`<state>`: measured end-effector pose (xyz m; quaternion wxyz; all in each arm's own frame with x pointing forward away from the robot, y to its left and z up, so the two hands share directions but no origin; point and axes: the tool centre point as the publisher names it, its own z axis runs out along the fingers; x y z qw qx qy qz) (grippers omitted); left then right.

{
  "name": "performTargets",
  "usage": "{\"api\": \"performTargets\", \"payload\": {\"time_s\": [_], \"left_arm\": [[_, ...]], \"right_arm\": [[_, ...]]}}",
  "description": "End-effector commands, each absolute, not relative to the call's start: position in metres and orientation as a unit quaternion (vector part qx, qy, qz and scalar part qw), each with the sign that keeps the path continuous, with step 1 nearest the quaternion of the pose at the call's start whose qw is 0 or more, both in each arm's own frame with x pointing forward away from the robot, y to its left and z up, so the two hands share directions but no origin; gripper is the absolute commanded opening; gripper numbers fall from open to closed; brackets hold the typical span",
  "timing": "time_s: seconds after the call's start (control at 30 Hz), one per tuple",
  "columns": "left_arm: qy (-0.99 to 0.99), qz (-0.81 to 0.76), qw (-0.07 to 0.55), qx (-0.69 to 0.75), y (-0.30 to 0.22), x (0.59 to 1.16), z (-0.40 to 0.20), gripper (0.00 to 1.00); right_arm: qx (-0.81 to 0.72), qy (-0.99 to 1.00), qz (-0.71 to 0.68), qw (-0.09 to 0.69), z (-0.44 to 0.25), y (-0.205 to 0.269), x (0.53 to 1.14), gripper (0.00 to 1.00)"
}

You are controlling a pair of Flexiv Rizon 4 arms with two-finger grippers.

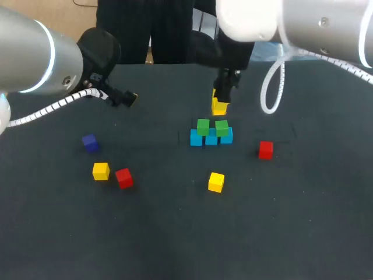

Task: Place the blue cubes, place green cubes on the blue cubes, place the yellow cubes on the green cubes, then place the red cubes on the yellow cubes, and place purple cube on the red cubes.

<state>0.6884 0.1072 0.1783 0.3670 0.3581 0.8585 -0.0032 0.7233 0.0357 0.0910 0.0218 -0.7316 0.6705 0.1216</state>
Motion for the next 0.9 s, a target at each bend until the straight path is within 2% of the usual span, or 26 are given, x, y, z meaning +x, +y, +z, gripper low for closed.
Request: {"api": "performTargets", "payload": {"time_s": [0.03,0.9], "left_arm": [[0.858,-0.004,0.367,0.359,0.108,0.688,0.178,1.00],[0.858,-0.004,0.367,0.359,0.108,0.688,0.178,1.00]], "right_arm": [[-0.732,0.670,0.121,0.029,0.095,0.035,0.716,0.00],[-0.722,0.677,0.141,0.014,0.073,0.049,0.708,0.00]]}}
